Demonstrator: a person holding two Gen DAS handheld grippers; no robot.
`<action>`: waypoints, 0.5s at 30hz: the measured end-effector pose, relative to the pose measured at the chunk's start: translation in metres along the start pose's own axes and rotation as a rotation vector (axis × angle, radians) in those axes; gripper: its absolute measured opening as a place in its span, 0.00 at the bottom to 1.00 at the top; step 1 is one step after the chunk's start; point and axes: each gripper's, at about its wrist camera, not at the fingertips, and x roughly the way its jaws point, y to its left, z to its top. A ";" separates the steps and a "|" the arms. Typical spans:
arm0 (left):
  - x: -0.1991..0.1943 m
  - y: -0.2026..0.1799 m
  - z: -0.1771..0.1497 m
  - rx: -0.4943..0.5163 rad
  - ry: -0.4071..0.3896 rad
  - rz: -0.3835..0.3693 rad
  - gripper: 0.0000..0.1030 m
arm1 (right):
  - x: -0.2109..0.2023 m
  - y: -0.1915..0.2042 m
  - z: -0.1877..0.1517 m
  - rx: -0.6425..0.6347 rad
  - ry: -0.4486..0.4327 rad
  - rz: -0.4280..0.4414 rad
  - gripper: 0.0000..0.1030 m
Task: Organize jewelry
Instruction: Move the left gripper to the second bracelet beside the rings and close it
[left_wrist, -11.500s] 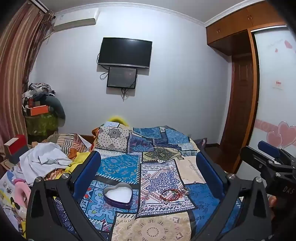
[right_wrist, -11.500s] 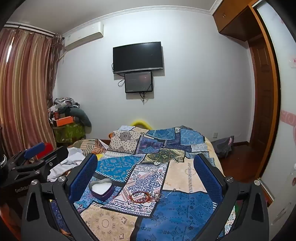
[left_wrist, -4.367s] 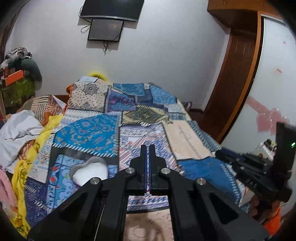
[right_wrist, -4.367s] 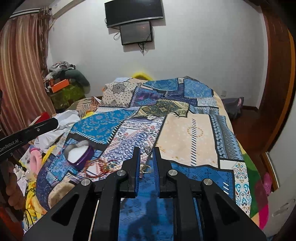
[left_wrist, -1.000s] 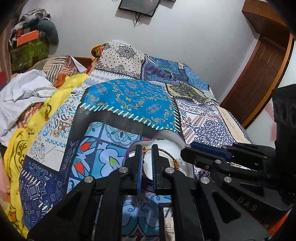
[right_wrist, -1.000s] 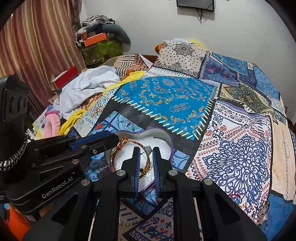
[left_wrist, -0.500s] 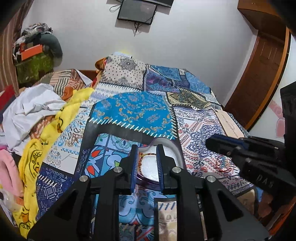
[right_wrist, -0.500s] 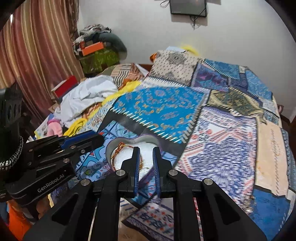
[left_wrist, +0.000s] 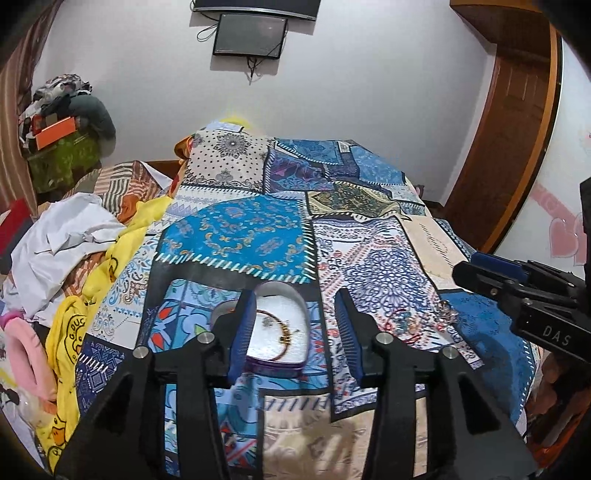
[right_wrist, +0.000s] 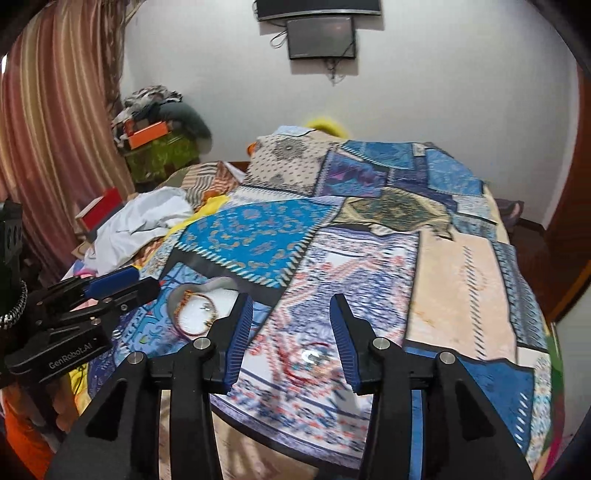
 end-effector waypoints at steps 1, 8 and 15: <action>0.000 -0.004 0.000 0.003 0.001 0.000 0.45 | -0.003 -0.005 -0.001 0.008 -0.004 -0.005 0.39; 0.009 -0.032 0.000 0.034 0.023 -0.014 0.46 | -0.018 -0.034 -0.014 0.054 -0.018 -0.040 0.40; 0.037 -0.061 -0.008 0.077 0.095 -0.036 0.46 | -0.022 -0.067 -0.032 0.098 0.007 -0.072 0.40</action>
